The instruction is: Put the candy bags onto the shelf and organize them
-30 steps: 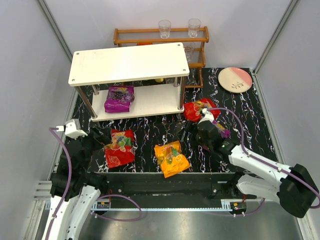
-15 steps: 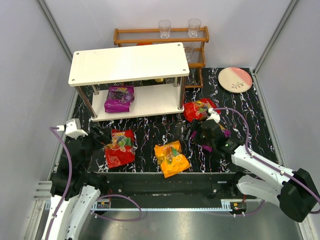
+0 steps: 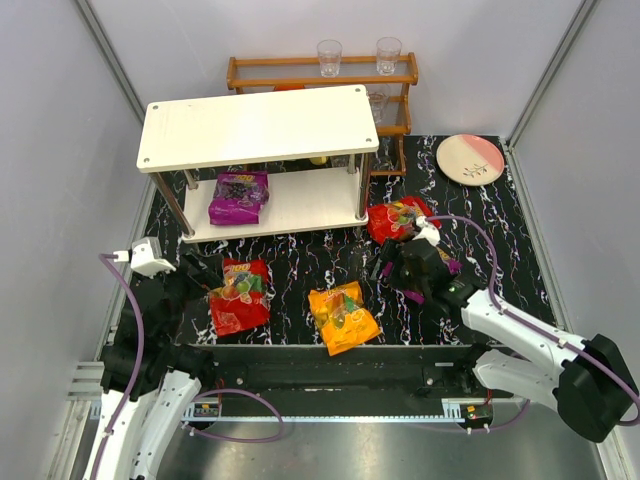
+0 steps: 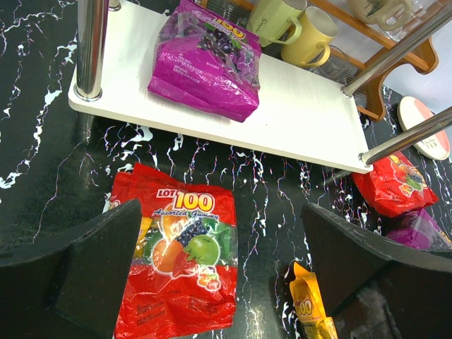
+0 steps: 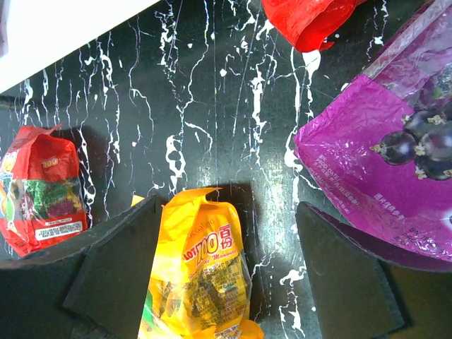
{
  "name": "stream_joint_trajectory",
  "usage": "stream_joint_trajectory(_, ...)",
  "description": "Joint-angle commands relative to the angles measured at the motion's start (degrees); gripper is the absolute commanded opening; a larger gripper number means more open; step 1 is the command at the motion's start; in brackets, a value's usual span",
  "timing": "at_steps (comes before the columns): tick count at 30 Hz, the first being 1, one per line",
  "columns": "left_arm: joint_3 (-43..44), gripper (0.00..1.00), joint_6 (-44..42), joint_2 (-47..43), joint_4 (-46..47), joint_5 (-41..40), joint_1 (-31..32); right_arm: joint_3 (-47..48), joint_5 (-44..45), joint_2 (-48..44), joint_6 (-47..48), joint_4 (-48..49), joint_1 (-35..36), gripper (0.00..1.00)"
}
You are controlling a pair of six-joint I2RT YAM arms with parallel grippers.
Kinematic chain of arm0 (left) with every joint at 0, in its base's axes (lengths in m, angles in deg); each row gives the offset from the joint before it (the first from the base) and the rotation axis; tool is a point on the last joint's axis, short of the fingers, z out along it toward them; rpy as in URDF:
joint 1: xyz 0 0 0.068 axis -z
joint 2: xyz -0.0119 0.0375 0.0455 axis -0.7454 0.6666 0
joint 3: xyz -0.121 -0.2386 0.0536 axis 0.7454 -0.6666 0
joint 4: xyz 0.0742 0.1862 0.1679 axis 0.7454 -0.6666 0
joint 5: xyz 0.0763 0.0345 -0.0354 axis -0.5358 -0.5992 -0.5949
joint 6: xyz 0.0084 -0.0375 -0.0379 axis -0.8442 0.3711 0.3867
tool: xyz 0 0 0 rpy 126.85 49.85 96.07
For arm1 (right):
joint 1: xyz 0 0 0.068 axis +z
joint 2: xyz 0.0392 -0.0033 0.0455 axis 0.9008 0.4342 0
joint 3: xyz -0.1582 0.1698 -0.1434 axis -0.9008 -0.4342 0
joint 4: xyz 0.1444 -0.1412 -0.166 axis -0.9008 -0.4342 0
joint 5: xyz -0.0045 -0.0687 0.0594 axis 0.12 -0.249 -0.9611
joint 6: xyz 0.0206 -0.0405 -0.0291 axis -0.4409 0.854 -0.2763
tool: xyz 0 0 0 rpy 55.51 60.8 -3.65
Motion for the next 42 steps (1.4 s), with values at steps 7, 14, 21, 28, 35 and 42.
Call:
stream_joint_trajectory(7, -0.2, 0.99, -0.5, 0.6, 2.2, 0.4, 0.2, -0.5, -4.1, 1.3, 2.9, 5.1, -0.5, 0.84)
stream_joint_trajectory(14, -0.3, 0.99, -0.5, 0.6, 2.4, 0.7, 0.2, 6.7, -6.6, 5.6, 13.8, 5.1, 4.3, 0.82)
stream_joint_trajectory(21, -0.3, 0.99, -0.5, 0.3, 2.4, 0.5, 0.2, 14.5, -9.1, 17.6, 11.5, 13.0, 8.0, 0.83)
stream_joint_trajectory(28, -0.2, 0.99, -0.6, 0.5, 2.4, 0.6, 0.2, 31.1, -12.4, 34.9, 7.6, 20.2, 8.0, 0.92)
stream_joint_trajectory(35, 0.1, 0.99, -0.5, -0.6, 1.7, -0.3, 0.3, 47.9, -17.9, 53.3, 4.6, 24.3, 7.9, 0.92)
stream_joint_trajectory(42, 0.4, 0.99, -0.5, -0.9, 1.3, -0.4, 0.4, 59.6, -16.6, 63.6, 1.2, 23.7, 7.7, 0.92)
